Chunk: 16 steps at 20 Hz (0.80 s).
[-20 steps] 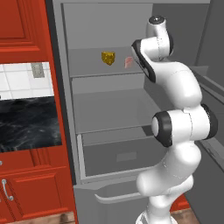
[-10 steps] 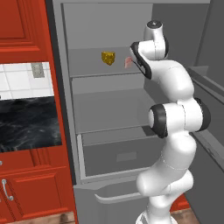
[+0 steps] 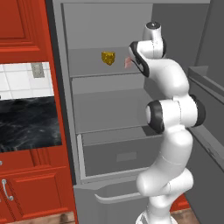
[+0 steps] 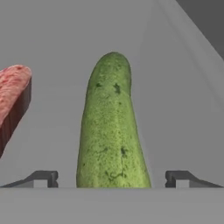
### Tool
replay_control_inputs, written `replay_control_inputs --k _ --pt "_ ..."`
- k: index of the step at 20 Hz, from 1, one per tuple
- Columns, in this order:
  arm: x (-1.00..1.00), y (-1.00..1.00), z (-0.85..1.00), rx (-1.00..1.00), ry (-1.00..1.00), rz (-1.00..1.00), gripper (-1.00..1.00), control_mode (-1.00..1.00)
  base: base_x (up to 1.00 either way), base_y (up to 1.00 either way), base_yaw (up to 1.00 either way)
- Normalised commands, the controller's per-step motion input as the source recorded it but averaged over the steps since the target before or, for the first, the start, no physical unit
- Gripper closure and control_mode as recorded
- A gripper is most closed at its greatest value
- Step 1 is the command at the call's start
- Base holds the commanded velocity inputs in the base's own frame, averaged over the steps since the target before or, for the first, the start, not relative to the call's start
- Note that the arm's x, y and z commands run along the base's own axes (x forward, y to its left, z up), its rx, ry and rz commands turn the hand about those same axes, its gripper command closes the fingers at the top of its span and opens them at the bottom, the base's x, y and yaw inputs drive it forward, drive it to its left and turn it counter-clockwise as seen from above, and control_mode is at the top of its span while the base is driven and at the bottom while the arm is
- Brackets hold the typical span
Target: Take the cheese, steak, and cucumber from the fridge and place them on the plate on the dining counter to create an appetizer plate.
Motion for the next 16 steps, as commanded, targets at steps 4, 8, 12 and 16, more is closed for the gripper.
replay_control_inputs --k 4,8,12,16 --pt "0.01 0.00 -0.31 0.03 0.00 0.00 1.00 -1.00 0.00 0.00 0.00" --pt "-0.01 0.00 -0.24 0.04 0.00 0.00 1.00 -1.00 0.00 0.00 0.00" --pt "-0.18 0.00 -0.09 0.06 -0.04 0.00 1.00 -1.00 0.00 0.00 0.00" --pt "-0.50 0.19 0.02 0.05 -0.16 0.00 1.00 -1.00 0.00 0.00 0.00"
